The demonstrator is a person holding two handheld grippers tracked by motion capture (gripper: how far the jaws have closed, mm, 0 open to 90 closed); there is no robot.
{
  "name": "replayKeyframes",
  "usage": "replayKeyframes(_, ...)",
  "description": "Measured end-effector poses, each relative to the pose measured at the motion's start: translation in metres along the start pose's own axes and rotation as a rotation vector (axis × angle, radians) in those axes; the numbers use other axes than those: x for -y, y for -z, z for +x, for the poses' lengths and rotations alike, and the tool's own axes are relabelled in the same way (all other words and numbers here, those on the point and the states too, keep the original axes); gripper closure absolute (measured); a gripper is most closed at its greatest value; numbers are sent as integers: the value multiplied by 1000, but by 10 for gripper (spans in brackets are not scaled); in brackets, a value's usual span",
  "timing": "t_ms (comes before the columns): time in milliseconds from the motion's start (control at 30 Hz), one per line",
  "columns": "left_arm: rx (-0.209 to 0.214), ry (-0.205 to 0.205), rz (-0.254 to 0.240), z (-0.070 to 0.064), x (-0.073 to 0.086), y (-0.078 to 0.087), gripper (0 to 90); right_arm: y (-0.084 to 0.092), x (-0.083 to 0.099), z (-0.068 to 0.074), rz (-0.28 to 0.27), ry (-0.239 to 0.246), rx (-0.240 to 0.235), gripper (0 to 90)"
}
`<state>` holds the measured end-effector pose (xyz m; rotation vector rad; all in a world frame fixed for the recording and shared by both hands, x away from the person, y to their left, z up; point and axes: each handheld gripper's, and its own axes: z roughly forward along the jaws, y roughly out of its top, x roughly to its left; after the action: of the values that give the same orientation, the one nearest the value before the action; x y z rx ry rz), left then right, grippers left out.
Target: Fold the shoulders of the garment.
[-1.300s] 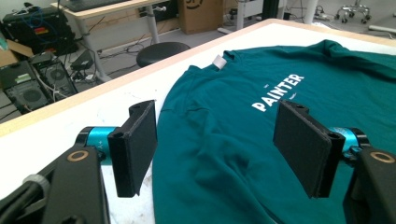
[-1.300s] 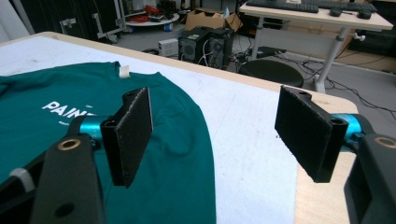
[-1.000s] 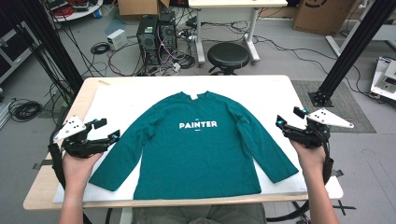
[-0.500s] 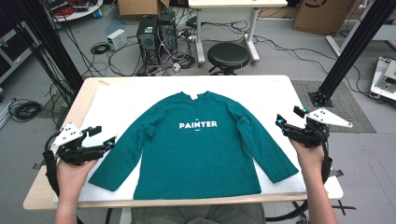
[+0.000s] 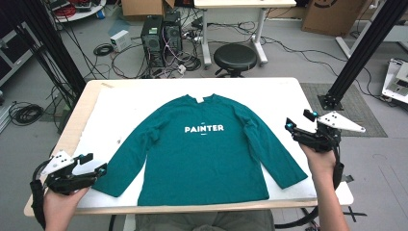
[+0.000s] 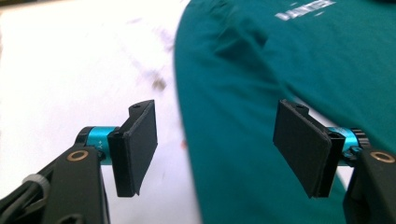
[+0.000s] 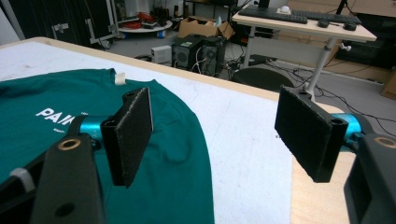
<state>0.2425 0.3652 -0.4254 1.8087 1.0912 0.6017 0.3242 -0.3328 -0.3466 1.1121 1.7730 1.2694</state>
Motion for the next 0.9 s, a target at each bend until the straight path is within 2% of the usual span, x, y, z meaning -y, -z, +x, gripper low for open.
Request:
replayKeyframes(133, -21, 37, 22, 0, 12, 8, 310, 1, 0, -2, -3, -8, 5, 280)
replayKeyframes(300, -27, 54, 62, 2, 26, 14, 419, 0, 0, -3, 2, -15, 3, 283)
replayKeyframes(467, -35, 82, 86, 2, 39, 20, 440, 0, 0, -3, -2, -5, 2, 284)
replayKeyframes(667, -36, 98, 90, 1, 46, 24, 482, 0, 1, -3, 3, -11, 3, 284)
replayKeyframes(800, -19, 101, 92, 2, 49, 22, 496, 0, 1, -3, 1, -15, 4, 285)
replayKeyframes(900, -18, 119, 91, 3, 49, 20, 497, 0, 1, -2, 4, -16, 4, 285)
